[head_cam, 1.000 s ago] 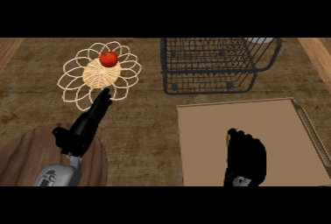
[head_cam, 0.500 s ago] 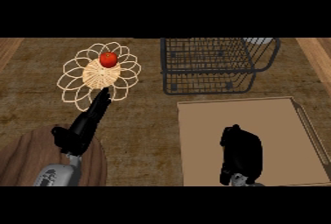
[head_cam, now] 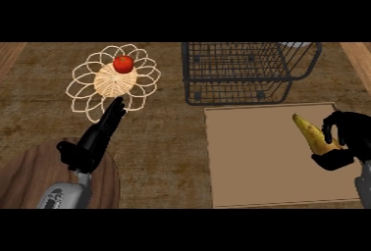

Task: Pick the pear from the tray and place it in the tiered basket

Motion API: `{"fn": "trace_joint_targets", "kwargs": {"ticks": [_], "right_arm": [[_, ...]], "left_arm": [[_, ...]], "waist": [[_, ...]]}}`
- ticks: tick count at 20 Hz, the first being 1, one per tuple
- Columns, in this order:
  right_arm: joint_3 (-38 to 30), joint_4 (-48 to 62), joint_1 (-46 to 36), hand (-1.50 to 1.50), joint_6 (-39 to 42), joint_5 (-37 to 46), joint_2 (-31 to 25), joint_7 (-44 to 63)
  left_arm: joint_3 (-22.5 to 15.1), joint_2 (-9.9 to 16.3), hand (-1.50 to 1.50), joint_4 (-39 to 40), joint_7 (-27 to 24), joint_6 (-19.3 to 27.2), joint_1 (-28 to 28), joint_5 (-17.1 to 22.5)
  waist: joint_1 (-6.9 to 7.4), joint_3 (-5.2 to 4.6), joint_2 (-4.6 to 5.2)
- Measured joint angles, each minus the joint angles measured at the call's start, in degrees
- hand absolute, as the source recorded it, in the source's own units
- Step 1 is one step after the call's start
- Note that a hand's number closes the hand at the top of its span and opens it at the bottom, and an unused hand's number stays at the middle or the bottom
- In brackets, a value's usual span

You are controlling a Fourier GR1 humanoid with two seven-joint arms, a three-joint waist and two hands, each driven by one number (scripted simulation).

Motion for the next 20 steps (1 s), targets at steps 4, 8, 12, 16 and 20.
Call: {"fn": "trace_joint_targets", "kwargs": {"ticks": [4, 8, 12, 16, 20], "right_arm": [[-8.7, 10.2, -5.3, 1.50, -1.8, -6.9, -6.9, -12.6], [-16.2, 17.3, -11.6, 1.50, 0.6, -16.7, -8.8, -20.9], [-20.7, 22.5, -18.7, 1.50, 2.9, -22.9, -11.0, -26.0], [-21.1, 26.7, -27.1, 1.50, 5.5, -25.5, -12.8, -26.8], [-20.3, 27.0, -35.2, 1.50, 8.3, -27.5, -11.9, -20.5]], "left_arm": [[-0.6, -0.8, 0.00, 0.3, 0.9, 0.4, -1.1, -0.4], [-0.7, -1.1, 0.00, 0.8, 0.8, 0.5, -1.2, -0.6], [-0.6, -1.3, 0.00, 0.8, 0.6, 0.7, -1.0, -0.9], [-0.2, -1.0, 0.00, 0.7, 1.2, 0.3, -0.9, -0.8], [-0.4, -1.1, 0.00, -0.6, 1.0, 0.2, 0.4, -1.3]], "waist": [[0.54, 0.07, 0.13], [0.69, 0.03, -0.11], [0.69, -0.07, -0.34], [0.59, -0.14, -0.49], [0.45, -0.23, -0.64]]}}
